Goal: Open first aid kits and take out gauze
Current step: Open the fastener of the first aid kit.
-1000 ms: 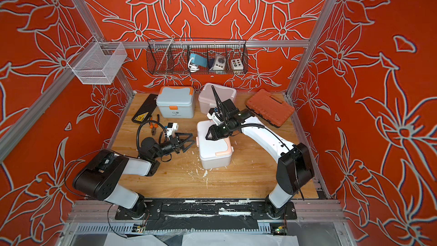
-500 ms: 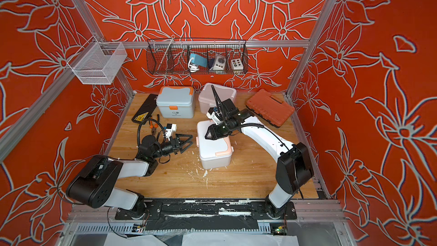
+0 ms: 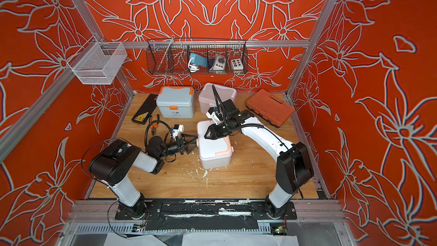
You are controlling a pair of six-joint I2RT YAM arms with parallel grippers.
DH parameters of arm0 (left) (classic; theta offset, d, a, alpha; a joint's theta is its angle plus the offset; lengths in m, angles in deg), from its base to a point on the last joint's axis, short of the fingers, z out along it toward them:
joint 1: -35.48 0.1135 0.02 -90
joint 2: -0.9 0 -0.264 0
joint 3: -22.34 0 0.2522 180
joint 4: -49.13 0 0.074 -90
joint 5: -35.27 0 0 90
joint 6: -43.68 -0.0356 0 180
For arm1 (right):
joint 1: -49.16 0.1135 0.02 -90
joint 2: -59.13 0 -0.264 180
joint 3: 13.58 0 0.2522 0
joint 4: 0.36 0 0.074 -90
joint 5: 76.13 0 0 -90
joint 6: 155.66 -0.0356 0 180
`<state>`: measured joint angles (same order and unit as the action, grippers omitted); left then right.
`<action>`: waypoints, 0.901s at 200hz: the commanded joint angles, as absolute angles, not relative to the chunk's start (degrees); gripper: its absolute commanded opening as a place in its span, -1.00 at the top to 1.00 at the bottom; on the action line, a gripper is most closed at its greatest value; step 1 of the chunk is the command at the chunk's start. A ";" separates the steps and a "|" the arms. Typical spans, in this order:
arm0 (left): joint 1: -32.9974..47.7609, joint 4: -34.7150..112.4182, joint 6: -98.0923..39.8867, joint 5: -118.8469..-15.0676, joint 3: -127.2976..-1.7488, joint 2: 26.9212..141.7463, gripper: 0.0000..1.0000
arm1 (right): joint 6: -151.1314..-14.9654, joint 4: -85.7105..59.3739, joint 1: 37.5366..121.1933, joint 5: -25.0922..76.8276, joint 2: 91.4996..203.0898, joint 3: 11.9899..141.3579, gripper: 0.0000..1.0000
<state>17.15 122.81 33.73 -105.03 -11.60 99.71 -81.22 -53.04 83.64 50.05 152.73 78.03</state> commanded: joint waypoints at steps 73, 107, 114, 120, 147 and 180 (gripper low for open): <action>16.50 136.88 39.69 -107.70 -11.56 94.50 -0.77 | -81.75 -60.47 84.19 42.01 158.85 70.63 0.18; 16.58 138.03 41.37 -107.38 -11.01 92.97 -0.77 | -81.82 -60.69 84.19 39.69 159.59 69.84 0.19; 16.58 138.63 42.01 -107.22 -10.85 92.92 -0.77 | -81.90 -60.59 84.14 39.46 159.72 69.60 0.19; 16.67 139.29 42.66 -107.20 -10.75 92.79 -0.77 | -81.94 -60.52 84.15 39.30 159.81 69.55 0.18; 17.41 140.65 44.29 -107.02 -10.08 91.92 -0.76 | -82.01 -60.18 84.14 39.09 160.03 69.18 0.19; 19.15 140.66 45.44 -107.11 -9.35 89.39 -0.77 | -82.12 -60.04 84.17 39.26 160.08 69.26 0.19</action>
<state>18.31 120.34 42.65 -104.20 -8.92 94.38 -81.43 -47.07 83.84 49.88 153.43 75.03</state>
